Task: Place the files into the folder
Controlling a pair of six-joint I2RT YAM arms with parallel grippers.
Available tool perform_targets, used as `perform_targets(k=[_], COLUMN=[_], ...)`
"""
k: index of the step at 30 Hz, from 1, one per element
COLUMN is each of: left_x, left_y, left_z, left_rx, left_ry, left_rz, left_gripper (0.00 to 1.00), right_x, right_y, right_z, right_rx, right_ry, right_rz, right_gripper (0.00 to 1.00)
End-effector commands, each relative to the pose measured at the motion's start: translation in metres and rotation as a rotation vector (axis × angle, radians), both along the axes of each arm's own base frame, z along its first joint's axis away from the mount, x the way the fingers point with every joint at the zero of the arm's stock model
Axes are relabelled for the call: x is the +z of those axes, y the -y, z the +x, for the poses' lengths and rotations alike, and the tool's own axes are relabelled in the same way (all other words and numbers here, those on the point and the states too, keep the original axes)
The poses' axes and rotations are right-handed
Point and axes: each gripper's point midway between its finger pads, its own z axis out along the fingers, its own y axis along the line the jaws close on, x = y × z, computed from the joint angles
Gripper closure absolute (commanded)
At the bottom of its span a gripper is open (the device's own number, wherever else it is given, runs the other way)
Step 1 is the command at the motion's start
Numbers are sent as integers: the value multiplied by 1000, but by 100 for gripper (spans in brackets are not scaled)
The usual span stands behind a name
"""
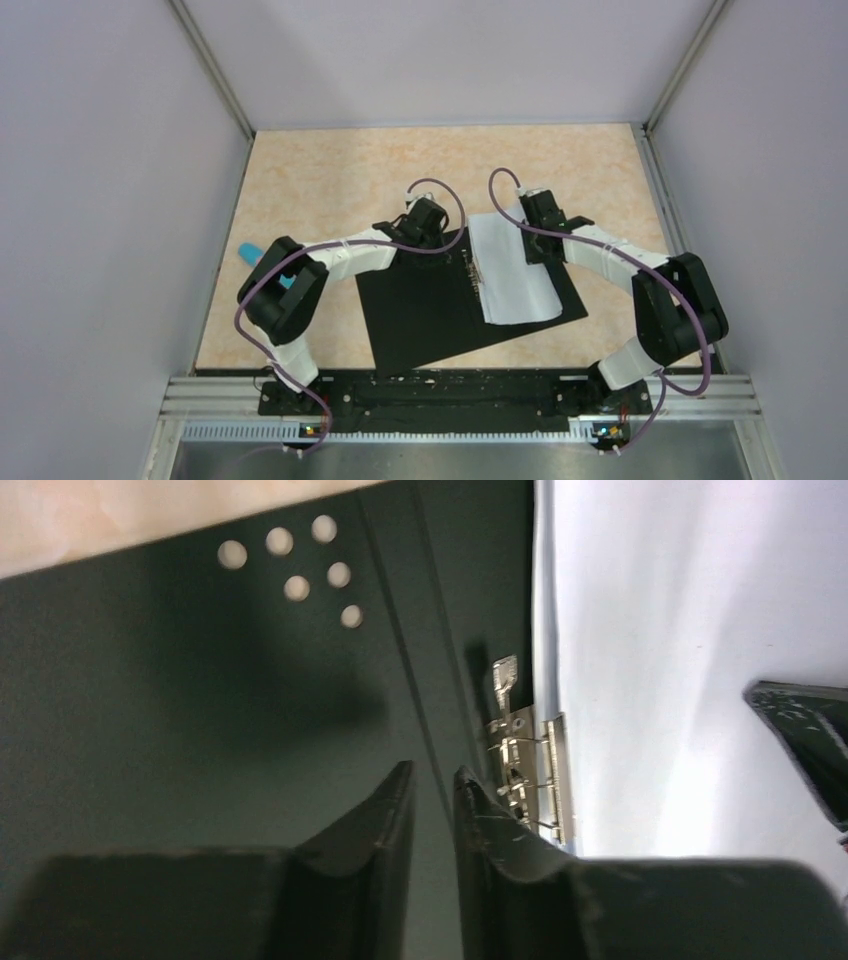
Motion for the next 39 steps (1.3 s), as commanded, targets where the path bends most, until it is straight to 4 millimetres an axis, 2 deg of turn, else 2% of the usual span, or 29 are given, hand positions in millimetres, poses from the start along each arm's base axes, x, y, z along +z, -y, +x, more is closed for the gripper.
perform_targets(k=[1,7,13,21,26,30,32,39], left_x=[-14,-28,-31,-22,-17,-11,0,13], left_y=[3,21,23,23,19,4,-3,-23], left_z=[2,17,38,74,87,82,78,46], left_rx=[-47,-117,-161,-218,-240,-214,-208,-187], left_ry=[-37,-90,-126,-114,-109,-123,-101,-107], left_rz=[68,96,63,19,35,44,45,35], left_gripper=[83,94,100,100,100,100,100,100], right_x=[4,10,10,10,15,21,23,25], right_y=[-10,-18,-38,-76,-82,-73,-69,-53], right_z=[4,-3,-13,-24,-20,-16,-15,-22], right_rx=[-18,-18,-17,-31,-51,-20,28,112], right_ry=[20,22,3,1,23,62,83,134], right_rz=[73,138,197,262,267,213,179,103], right_gripper=[100,100,100,100,100,100,100,100])
